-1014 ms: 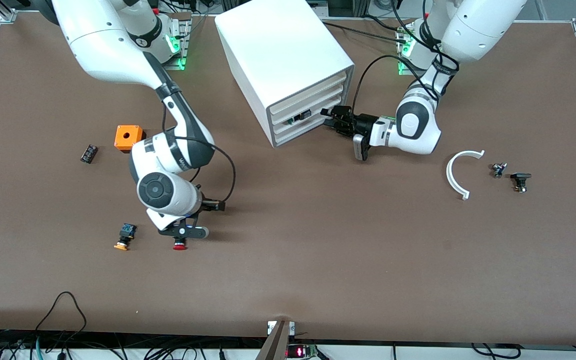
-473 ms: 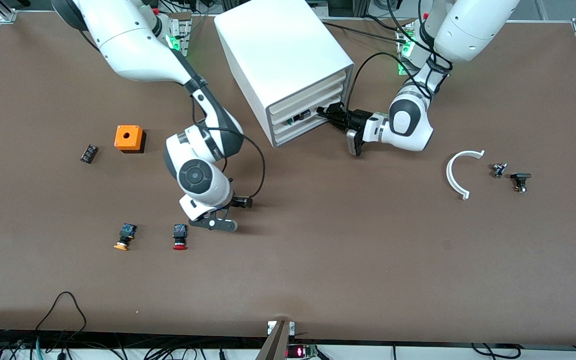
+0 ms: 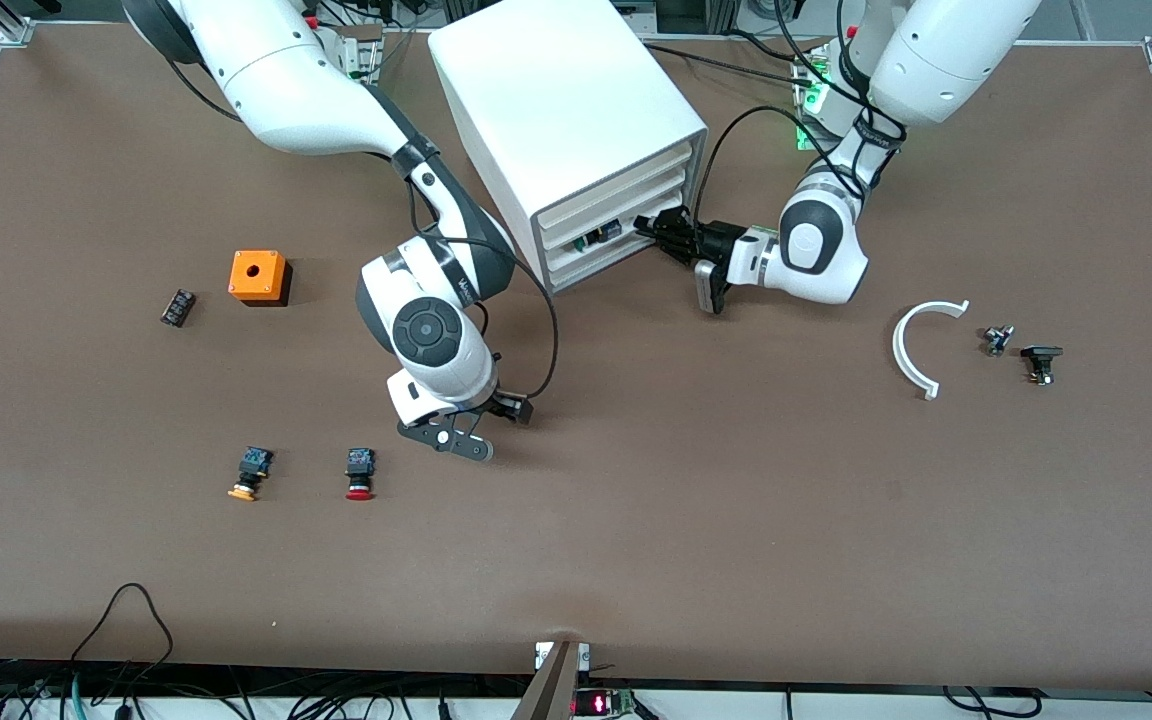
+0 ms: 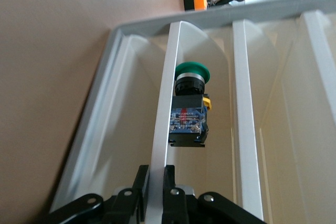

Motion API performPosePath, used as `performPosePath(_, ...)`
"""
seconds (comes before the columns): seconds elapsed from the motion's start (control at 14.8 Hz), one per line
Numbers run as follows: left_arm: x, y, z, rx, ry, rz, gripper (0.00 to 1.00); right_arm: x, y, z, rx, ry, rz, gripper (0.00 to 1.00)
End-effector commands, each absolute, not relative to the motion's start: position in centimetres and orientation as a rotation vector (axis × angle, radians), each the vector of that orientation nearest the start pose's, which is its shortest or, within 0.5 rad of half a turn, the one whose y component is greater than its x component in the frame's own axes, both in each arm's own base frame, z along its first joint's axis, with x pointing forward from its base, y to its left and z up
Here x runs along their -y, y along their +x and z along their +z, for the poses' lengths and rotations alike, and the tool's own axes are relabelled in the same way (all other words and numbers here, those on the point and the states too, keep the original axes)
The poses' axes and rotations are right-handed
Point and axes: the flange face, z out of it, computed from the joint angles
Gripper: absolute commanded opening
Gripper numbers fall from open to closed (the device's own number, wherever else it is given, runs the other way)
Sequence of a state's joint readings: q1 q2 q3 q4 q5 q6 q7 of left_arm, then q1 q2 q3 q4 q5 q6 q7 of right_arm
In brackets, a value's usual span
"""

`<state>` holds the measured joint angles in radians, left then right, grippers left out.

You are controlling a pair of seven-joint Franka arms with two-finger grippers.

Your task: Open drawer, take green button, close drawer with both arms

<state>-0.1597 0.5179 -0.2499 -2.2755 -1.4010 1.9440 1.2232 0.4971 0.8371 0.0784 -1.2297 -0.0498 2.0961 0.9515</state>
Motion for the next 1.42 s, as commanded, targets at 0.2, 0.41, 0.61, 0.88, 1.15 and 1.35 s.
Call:
performPosePath(0.2, 20.8, 48.9, 12.1, 0.445, 1.937, -0.181, 0.00, -41.9, 66.0, 28.2, -0.883, -2.916, -0.090, 1.00)
performPosePath(0.41, 19.4, 52.2, 13.8, 0.461, 2.018, -0.221, 0.00, -42.8, 65.9, 28.7, -1.052, -2.839, -0.088, 1.00)
performPosePath(0.61, 18.5, 53.3, 14.3, 0.470, 2.047, -0.227, 0.00, -45.7, 64.5, 30.4, -1.120, -2.786, -0.097, 1.00)
performPosePath(0.88, 18.5, 53.6, 14.3, 0.448, 2.056, -0.239, 0.00, -51.0, 61.2, 32.4, -1.197, -2.698, -0.066, 1.00)
performPosePath(1.15, 18.1, 54.7, 15.2, 0.423, 2.083, -0.260, 0.65, -54.8, 57.9, 33.9, -1.225, -2.632, 0.047, 1.00)
performPosePath(1.35, 17.5, 55.2, 16.8, 0.419, 2.071, -0.247, 1.00, -56.7, 56.0, 34.1, -1.282, -2.598, 0.098, 1.00)
